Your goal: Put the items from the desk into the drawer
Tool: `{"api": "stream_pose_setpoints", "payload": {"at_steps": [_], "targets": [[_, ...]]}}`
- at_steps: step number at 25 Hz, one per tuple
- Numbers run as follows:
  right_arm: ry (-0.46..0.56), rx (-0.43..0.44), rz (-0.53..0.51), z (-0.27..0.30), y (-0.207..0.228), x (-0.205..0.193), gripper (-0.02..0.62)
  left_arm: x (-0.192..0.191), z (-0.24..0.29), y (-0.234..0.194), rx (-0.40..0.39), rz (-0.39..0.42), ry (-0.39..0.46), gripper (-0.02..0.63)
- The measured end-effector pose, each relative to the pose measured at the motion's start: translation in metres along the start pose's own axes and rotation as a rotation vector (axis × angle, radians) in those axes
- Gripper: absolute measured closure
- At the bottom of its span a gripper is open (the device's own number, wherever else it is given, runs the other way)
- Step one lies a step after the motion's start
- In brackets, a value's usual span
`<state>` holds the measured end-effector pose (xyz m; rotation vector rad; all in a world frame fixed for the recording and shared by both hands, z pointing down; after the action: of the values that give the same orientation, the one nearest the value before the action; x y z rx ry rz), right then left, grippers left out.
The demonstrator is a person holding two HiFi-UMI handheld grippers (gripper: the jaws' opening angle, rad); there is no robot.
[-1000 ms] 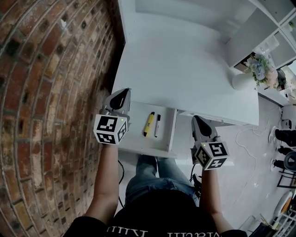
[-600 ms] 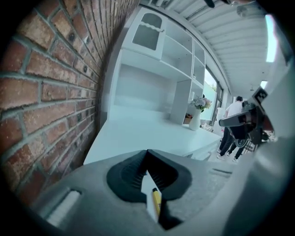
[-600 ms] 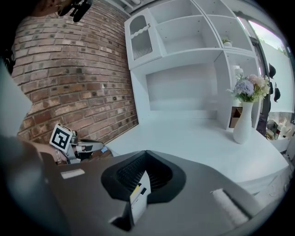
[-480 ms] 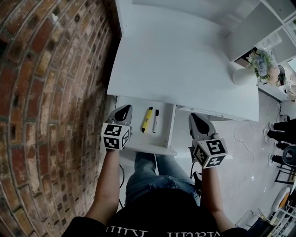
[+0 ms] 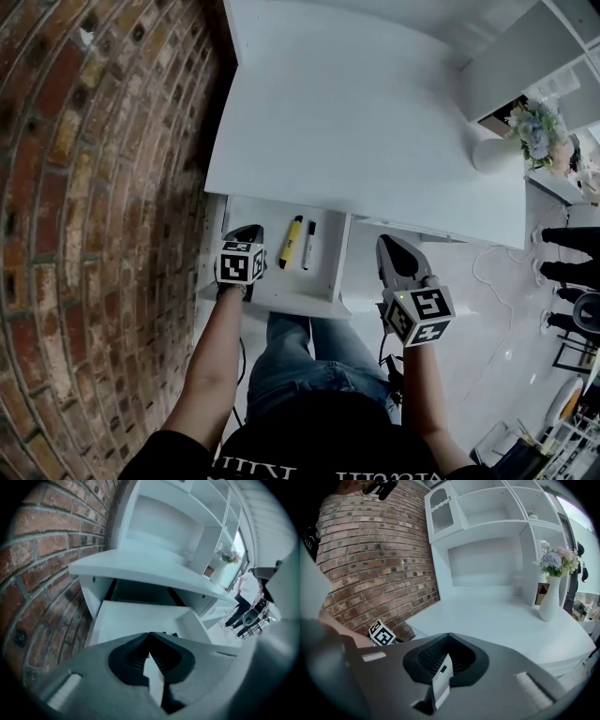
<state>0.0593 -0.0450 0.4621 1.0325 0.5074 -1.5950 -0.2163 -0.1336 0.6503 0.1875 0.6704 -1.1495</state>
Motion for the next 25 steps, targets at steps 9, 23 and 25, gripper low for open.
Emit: {"api": "stream_pose_setpoints", "payload": {"at_steps": [9,23,25], "targets": [[-0.042,-0.01,0.009,0.0,0.015,-0.012,0.589,-0.038,0.054,-0.011,0.062,-0.136,-0.227,0.606],[-0.056,0.003,-0.025,0.002,0.011,-0.011,0.589,-0.054,0.062,-0.025,0.089,-0.312,-0.207,0.407],[-0.046,0.007,-0.026,0.003,0.008,-0.01,0.588,-0.048,0.054,-0.025,0.088,-0.31,-0.175,0.384]]}}
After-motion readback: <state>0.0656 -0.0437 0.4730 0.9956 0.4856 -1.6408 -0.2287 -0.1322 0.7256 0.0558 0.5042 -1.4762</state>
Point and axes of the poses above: the fingertips, and each gripper's own axes: z forward along the fingers, y to its right, x out of its top, the point moved 7 cm from there along -z, backward along the fingers, and after that the axes turned 6 degrees about x, right-handed, at the moved point
